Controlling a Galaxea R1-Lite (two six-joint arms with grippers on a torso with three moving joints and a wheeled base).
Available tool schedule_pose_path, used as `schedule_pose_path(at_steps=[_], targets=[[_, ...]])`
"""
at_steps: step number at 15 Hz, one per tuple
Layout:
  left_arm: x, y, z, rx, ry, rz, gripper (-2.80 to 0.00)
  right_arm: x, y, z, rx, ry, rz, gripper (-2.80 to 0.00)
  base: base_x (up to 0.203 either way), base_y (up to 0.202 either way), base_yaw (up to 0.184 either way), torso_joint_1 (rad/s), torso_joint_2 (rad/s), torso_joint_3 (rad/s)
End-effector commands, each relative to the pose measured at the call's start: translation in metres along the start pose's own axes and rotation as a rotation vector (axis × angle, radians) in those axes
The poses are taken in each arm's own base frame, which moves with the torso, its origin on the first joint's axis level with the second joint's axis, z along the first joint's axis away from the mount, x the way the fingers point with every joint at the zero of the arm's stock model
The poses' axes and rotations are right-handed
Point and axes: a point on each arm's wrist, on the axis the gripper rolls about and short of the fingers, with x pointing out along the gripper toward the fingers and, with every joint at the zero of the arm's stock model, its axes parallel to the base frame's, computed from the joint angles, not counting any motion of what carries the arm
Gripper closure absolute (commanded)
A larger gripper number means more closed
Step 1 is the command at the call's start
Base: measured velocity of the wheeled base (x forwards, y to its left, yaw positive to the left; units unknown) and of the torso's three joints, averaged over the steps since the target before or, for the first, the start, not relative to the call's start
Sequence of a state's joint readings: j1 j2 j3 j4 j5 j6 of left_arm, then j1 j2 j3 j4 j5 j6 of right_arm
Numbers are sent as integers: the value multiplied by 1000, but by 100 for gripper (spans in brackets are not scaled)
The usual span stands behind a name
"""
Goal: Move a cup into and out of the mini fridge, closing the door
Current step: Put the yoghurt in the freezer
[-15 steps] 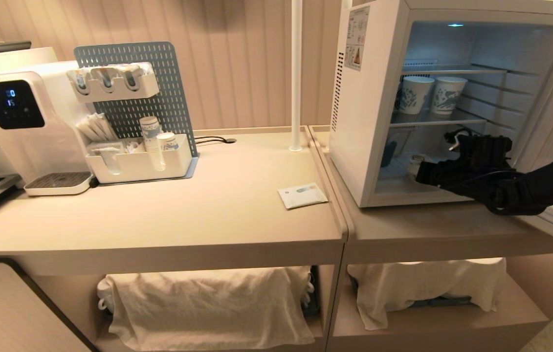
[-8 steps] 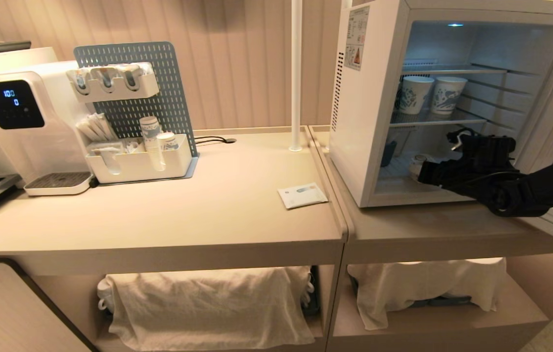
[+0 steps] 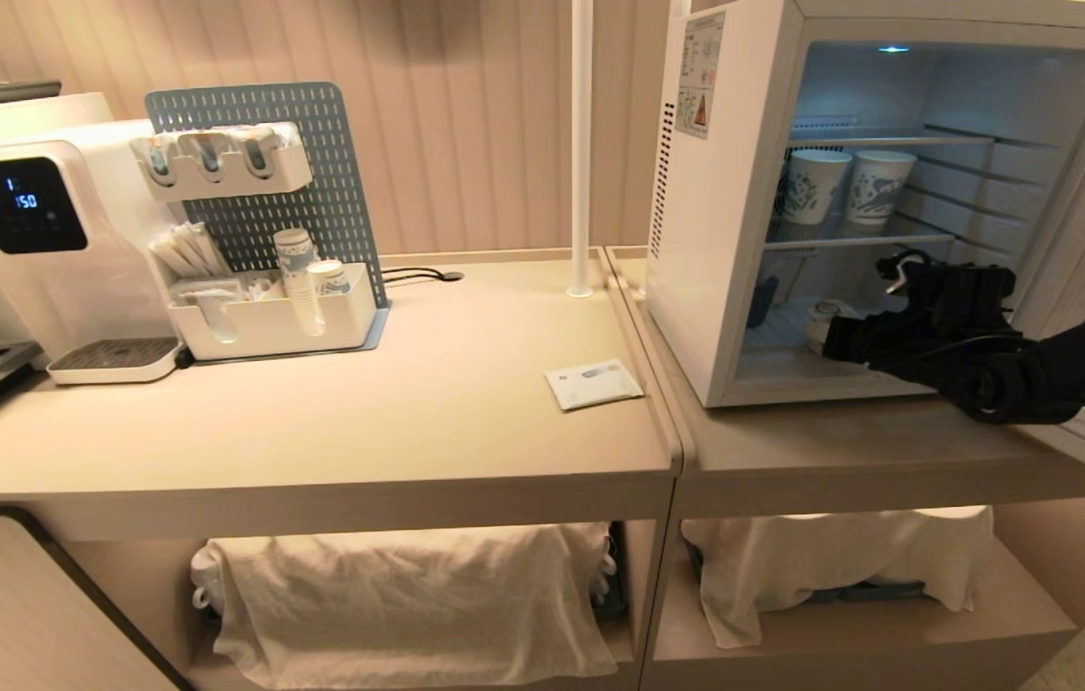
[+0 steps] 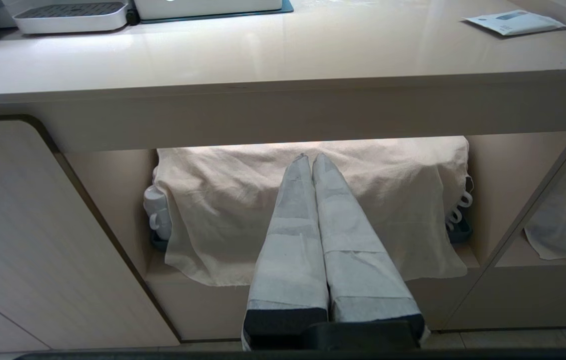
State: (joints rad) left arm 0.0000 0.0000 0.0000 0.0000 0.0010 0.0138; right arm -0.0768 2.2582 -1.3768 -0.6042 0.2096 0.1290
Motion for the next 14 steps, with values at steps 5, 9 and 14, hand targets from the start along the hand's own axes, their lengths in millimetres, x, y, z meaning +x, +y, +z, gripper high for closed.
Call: schedule_pose_path(at_steps=[5, 9, 14], targets=[[0, 0, 0, 0, 0, 1, 0, 15, -1, 4, 26, -36, 10, 0, 0, 0, 0, 0, 0, 0], [0, 0, 0, 0, 0, 1, 0, 28, -4, 4, 37, -52, 15, 0, 0, 0, 0, 0, 0, 0], [0, 0, 0, 0, 0, 1, 0, 33, -6, -6, 40, -28, 11, 0, 0, 0, 0, 0, 0, 0]])
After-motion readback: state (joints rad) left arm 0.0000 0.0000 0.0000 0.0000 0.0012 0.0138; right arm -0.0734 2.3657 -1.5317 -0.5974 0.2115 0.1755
